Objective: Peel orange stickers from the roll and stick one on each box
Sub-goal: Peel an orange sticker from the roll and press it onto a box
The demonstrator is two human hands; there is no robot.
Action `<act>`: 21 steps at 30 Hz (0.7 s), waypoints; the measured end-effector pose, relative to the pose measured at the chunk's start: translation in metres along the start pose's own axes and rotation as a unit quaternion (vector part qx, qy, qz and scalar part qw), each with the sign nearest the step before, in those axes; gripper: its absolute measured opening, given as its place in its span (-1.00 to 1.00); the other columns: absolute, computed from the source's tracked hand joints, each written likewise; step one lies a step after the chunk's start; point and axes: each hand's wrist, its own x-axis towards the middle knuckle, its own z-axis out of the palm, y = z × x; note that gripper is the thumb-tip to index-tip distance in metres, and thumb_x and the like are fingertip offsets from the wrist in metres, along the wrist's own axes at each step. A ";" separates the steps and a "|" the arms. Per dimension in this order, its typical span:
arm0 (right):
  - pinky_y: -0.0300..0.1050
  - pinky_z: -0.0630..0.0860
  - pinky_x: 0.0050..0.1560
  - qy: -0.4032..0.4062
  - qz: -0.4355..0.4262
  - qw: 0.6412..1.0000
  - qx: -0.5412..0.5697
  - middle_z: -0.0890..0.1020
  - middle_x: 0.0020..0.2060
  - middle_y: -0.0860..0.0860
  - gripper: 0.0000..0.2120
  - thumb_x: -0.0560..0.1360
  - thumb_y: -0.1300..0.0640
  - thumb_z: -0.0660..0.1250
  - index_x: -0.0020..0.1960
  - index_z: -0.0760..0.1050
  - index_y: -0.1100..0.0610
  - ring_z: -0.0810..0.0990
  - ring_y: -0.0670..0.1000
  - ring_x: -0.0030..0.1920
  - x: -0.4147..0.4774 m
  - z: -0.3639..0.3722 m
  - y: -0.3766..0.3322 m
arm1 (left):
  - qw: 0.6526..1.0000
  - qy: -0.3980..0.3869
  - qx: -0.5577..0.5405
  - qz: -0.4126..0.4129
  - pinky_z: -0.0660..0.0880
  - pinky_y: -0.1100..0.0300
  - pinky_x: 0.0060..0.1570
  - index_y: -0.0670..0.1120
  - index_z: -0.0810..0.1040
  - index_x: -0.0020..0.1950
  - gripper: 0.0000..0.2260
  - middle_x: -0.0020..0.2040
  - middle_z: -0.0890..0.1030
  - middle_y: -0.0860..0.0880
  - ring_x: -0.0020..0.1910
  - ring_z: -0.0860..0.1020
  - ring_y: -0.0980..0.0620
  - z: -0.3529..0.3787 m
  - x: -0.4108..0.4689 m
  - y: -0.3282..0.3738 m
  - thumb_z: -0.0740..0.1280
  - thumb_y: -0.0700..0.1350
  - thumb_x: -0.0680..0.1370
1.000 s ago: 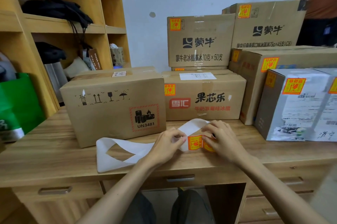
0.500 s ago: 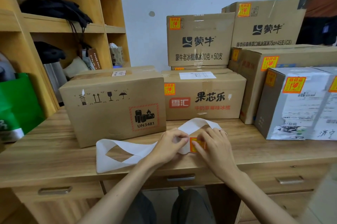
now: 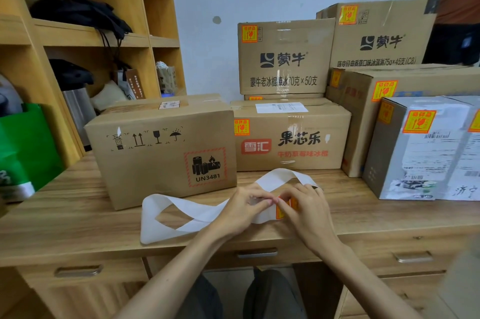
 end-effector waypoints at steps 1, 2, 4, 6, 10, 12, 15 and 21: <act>-0.15 0.29 -0.03 -0.003 0.000 1.000 0.003 0.59 -0.21 -0.18 -0.64 0.53 -0.23 0.16 -0.16 0.59 -0.03 0.50 -0.13 -0.12 0.000 -0.001 -0.001 | 1.000 0.001 0.000 0.001 0.47 0.17 0.15 0.07 0.75 0.07 -0.86 -0.02 0.64 0.07 0.06 0.55 0.15 0.000 0.000 0.000 0.40 -0.10 0.61; -0.14 0.30 -0.03 -0.006 0.000 1.000 0.007 0.59 -0.21 -0.18 -0.69 0.53 -0.20 0.20 -0.15 0.60 -0.03 0.50 -0.12 -0.12 -0.001 -0.003 -0.001 | 1.000 0.002 0.000 0.001 0.47 0.14 0.16 0.07 0.75 0.08 -0.85 -0.02 0.64 0.06 0.06 0.55 0.14 0.000 0.000 0.000 0.40 -0.10 0.61; -0.12 0.33 -0.03 -0.012 -0.004 1.000 0.009 0.61 -0.19 -0.18 -0.78 0.52 -0.13 0.28 -0.14 0.61 -0.03 0.52 -0.12 -0.09 0.000 -0.005 -0.003 | 1.000 0.001 0.002 0.001 0.47 0.11 0.16 0.06 0.75 0.09 -0.85 -0.02 0.63 0.04 0.05 0.55 0.13 0.000 0.000 0.000 0.39 -0.09 0.61; -0.10 0.35 -0.02 -0.017 -0.008 1.000 0.006 0.63 -0.17 -0.17 -0.86 0.52 -0.06 0.36 -0.12 0.63 -0.03 0.53 -0.11 -0.07 0.000 -0.007 -0.006 | 1.000 -0.002 0.008 -0.002 0.47 0.11 0.16 0.04 0.74 0.11 -0.85 -0.01 0.63 0.03 0.04 0.54 0.16 0.000 0.000 0.000 0.39 -0.09 0.61; -0.10 0.35 -0.02 -0.014 -0.008 1.000 0.009 0.64 -0.17 -0.18 -0.92 0.51 -0.01 0.41 -0.12 0.64 -0.03 0.53 -0.12 -0.06 -0.001 -0.008 -0.006 | 1.000 -0.002 0.010 -0.007 0.49 0.10 0.18 0.06 0.74 0.12 -0.85 0.00 0.63 0.05 0.06 0.54 0.16 0.000 -0.001 0.001 0.39 -0.07 0.61; -0.12 0.34 -0.02 -0.013 -0.007 1.000 0.015 0.63 -0.17 -0.19 -0.91 0.51 -0.02 0.40 -0.12 0.63 -0.04 0.52 -0.14 -0.06 -0.001 -0.009 -0.005 | 1.000 -0.001 0.010 -0.011 0.49 0.09 0.18 0.07 0.74 0.11 -0.85 0.00 0.63 0.06 0.07 0.53 0.16 0.000 -0.001 0.001 0.39 -0.05 0.61; -0.10 0.35 -0.02 -0.014 -0.008 1.000 0.021 0.62 -0.18 -0.20 -0.91 0.51 -0.02 0.40 -0.14 0.61 -0.04 0.52 -0.13 -0.07 -0.002 -0.008 -0.004 | 1.000 -0.001 0.005 -0.010 0.48 0.12 0.17 0.09 0.74 0.10 -0.85 -0.01 0.63 0.06 0.06 0.54 0.16 0.000 -0.002 0.002 0.40 -0.06 0.61; -0.05 0.38 -0.02 -0.019 0.002 1.000 0.022 0.59 -0.21 -0.21 -0.92 0.51 0.01 0.42 -0.16 0.58 -0.04 0.51 -0.11 -0.10 -0.004 -0.009 -0.003 | 1.000 0.001 -0.008 -0.007 0.47 0.18 0.14 0.10 0.74 0.08 -0.85 -0.02 0.63 0.07 0.05 0.55 0.15 0.000 -0.002 0.002 0.40 -0.07 0.61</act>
